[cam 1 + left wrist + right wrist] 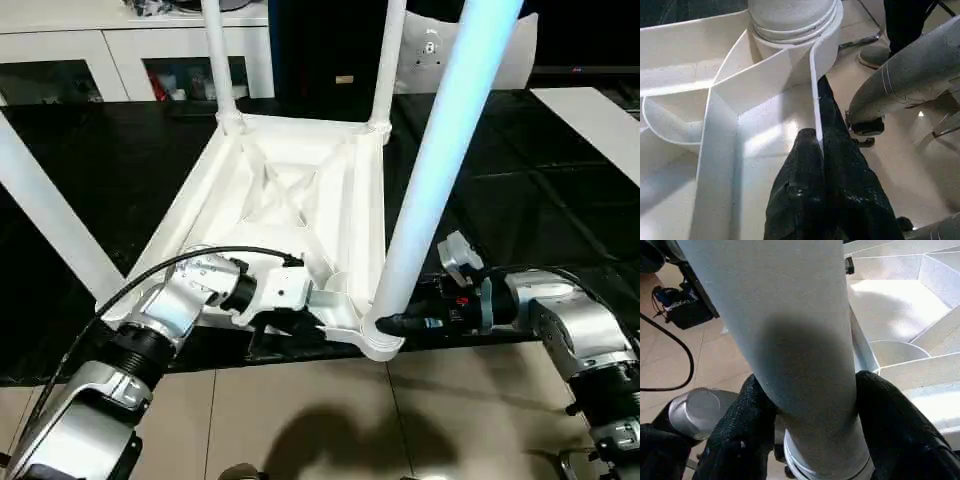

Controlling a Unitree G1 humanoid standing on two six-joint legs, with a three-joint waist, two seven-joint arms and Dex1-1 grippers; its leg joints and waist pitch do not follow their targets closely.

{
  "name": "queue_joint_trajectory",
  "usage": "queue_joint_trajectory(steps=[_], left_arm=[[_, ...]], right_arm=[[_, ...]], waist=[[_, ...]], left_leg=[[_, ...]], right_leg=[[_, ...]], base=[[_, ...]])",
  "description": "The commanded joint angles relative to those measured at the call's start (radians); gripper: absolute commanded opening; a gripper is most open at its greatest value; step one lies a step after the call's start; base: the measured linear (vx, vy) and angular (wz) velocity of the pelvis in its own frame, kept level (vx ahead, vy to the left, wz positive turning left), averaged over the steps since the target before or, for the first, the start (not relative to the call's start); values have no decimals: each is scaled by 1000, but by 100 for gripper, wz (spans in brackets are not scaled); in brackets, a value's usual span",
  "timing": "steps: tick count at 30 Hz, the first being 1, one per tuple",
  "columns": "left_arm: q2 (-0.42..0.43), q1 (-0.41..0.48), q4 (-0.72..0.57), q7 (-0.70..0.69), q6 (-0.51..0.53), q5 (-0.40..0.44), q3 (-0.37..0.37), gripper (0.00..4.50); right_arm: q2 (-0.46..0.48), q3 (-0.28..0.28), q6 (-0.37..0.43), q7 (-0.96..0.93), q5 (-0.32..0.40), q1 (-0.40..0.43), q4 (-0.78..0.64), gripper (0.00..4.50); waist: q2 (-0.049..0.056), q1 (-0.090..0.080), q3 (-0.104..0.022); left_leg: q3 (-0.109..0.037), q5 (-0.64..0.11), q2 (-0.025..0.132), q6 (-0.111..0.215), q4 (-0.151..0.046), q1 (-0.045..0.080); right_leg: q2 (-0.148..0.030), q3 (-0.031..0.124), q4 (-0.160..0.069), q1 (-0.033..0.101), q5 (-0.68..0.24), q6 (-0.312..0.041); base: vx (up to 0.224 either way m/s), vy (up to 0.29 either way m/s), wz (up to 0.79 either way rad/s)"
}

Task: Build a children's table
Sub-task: Rotate leg to tighten

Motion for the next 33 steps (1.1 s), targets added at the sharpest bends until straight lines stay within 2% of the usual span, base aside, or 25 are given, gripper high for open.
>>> queue_joint_trajectory(steps=[1,4,6,7,9,10,11,12,13,14,15,16,17,18,19,20,21,23,25,26,27,28,30,33], left_arm=[[-16,24,-16,-37,5,4,-46,0],[-24,38,-40,-11,74,-2,-34,0],[-41,50,-65,24,145,-11,-21,0],[-59,54,-74,59,181,-16,-8,0],[-96,49,-84,120,245,-19,9,0],[-96,49,-84,120,245,-19,9,0],[-127,43,-96,169,296,-18,17,0],[-137,41,-100,185,310,-16,20,0],[-193,30,-113,287,378,-11,45,0],[-215,26,-116,328,402,-9,58,0],[-216,26,-116,330,403,-9,59,0],[-242,19,-114,381,425,-4,73,0],[-250,17,-114,396,431,-2,77,0],[-274,9,-110,445,441,9,86,0],[-283,7,-109,461,436,21,82,0],[-285,7,-110,466,434,32,74,0],[-285,7,-111,468,431,41,68,0],[-279,10,-112,475,431,55,61,0],[-272,14,-116,483,434,66,59,0],[-265,16,-117,485,432,70,58,0],[-252,17,-115,481,426,71,59,0],[-252,17,-115,481,426,71,59,0],[-234,17,-109,476,413,76,59,0],[-200,14,-88,447,368,82,60,0]], right_arm=[[6,10,16,9,27,5,-22,214],[35,-6,30,-37,32,20,-46,207],[82,-25,47,-164,4,7,-30,207],[115,-33,35,-247,-24,-3,-15,207],[170,-55,37,-388,-60,-31,34,205],[170,-55,37,-388,-60,-31,34,204],[216,-72,46,-491,-80,-55,72,204],[228,-75,49,-517,-85,-61,81,203],[285,-87,63,-612,-100,-81,102,201],[303,-90,66,-643,-106,-87,108,201],[304,-90,66,-644,-106,-87,108,200],[333,-101,64,-722,-124,-101,130,200],[342,-106,65,-752,-131,-107,140,200],[366,-115,62,-831,-153,-125,179,200],[376,-116,51,-855,-165,-132,202,200],[384,-120,38,-866,-168,-135,215,200],[390,-125,25,-869,-165,-137,224,200],[394,-125,6,-858,-167,-137,222,253],[396,-124,0,-852,-176,-135,215,273],[394,-125,0,-846,-174,-132,210,286],[386,-126,-5,-830,-169,-124,197,302],[386,-126,-5,-830,-169,-123,197,310],[368,-121,-14,-796,-164,-108,177,315],[309,-102,-42,-702,-159,-66,129,344]], waist=[[-17,-5,-65],[-16,-7,-64],[-16,-11,-63],[-16,-16,-58],[-22,-37,-54],[-21,-43,-53],[-19,-47,-52],[-20,-61,-50],[-17,-71,-50],[-19,-84,-49],[-19,-88,-51],[-21,-98,-53],[-21,-98,-53],[-19,-107,-53],[-21,-113,-55],[-19,-114,-57],[-23,-114,-56],[-21,-113,-56],[-18,-111,-59],[-17,-103,-63],[-18,-99,-64],[-19,-94,-64],[-18,-90,-65],[-20,-79,-66]], left_leg=[[25,-265,-3,57,-62,12],[25,-264,-3,57,-63,11],[25,-267,-3,49,-65,11],[24,-290,-6,36,-69,8],[18,-362,-10,2,-74,10],[17,-376,-11,-5,-74,10],[14,-390,-12,-9,-75,11],[11,-405,-14,-19,-77,6],[7,-421,-17,-25,-78,5],[6,-436,-18,-27,-76,5],[4,-438,-18,-26,-75,6],[3,-437,-20,-14,-74,4],[3,-437,-20,-14,-74,4],[1,-438,-20,-10,-78,-1],[0,-433,-20,-8,-79,-3],[2,-440,-19,-4,-77,2],[3,-442,-19,2,-75,4],[6,-447,-18,15,-75,6],[8,-428,-15,24,-75,5],[13,-407,-13,28,-70,12],[15,-389,-13,33,-69,13],[18,-357,-14,46,-68,8],[17,-328,-15,55,-69,2],[21,-296,-13,69,-64,6]], right_leg=[[16,-5,-57,47,-208,-236],[17,-5,-57,48,-210,-234],[18,-4,-57,47,-222,-230],[17,-4,-62,44,-275,-215],[16,-8,-76,39,-432,-161],[16,-8,-77,36,-458,-153],[15,-10,-81,35,-485,-144],[15,-12,-85,36,-525,-125],[15,-17,-90,36,-571,-103],[16,-19,-96,32,-592,-92],[15,-20,-97,32,-596,-90],[18,-22,-102,33,-582,-92],[18,-22,-102,33,-582,-92],[19,-24,-99,37,-560,-98],[19,-25,-99,38,-540,-102],[19,-24,-101,34,-520,-111],[21,-24,-104,31,-511,-116],[22,-21,-102,31,-478,-134],[23,-17,-95,33,-407,-161],[22,-12,-92,31,-358,-184],[23,-11,-90,31,-326,-194],[25,-10,-84,36,-274,-205],[23,-12,-79,44,-257,-202],[23,-9,-77,44,-215,-208]], base=[[0,0,0],[0,0,0],[0,0,0],[0,0,0],[0,0,0],[0,0,0],[0,0,0],[-55,9,-8],[-52,13,-11],[-52,13,-11],[0,0,0],[0,0,0],[0,0,0],[0,0,0],[0,0,0],[0,0,0],[0,0,0],[0,0,0],[0,0,0],[0,0,0],[0,0,0],[0,0,0],[0,0,0],[0,0,0]])
